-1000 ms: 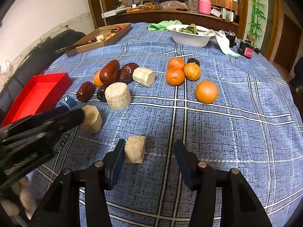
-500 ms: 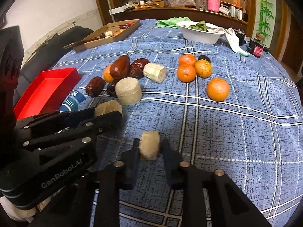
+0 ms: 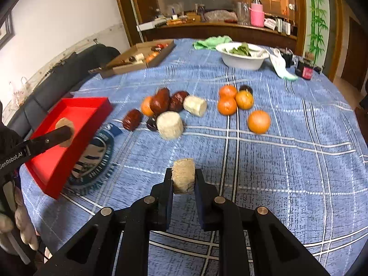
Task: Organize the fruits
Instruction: 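Carry both cubes over the red tray and open both tools to drop them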
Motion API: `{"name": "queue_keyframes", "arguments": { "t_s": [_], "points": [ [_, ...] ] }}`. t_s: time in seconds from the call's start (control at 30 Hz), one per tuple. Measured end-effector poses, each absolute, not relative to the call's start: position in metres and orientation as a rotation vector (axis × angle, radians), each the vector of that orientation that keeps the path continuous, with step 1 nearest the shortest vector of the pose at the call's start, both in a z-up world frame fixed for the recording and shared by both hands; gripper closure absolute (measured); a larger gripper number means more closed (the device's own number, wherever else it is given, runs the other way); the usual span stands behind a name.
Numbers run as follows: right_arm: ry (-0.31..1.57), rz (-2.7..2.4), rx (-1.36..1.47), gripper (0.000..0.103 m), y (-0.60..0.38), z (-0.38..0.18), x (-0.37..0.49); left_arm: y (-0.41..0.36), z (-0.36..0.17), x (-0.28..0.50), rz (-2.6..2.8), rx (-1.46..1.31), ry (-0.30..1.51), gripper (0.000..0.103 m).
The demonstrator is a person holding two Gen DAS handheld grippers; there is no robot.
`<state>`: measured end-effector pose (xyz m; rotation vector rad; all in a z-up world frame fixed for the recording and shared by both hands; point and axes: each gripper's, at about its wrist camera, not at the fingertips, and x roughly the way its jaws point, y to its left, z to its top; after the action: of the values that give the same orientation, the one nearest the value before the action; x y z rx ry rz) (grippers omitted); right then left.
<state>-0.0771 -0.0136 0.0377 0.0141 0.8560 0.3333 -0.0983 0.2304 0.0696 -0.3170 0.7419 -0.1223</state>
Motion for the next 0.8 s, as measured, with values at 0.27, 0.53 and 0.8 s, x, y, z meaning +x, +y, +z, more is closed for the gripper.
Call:
{"name": "queue_keyframes", "arguments": {
  "t_s": [0.27,0.53,0.8],
  "points": [
    [0.856,0.441,0.016,0.084,0.029,0.061,-0.074,0.292,0.071,-0.11,0.033,-0.36,0.718,0.079],
    [0.941,0.678,-0.006,0.084,0.136,0.056,-0.059,0.351,0.051,-0.117,0.188,-0.417,0.741,0.078],
    [1.001,0.758,-0.083,0.083,0.214,0.023,-0.047,0.375,0.037,-0.113,0.216,-0.461,0.762,0.078]
  ]
}}
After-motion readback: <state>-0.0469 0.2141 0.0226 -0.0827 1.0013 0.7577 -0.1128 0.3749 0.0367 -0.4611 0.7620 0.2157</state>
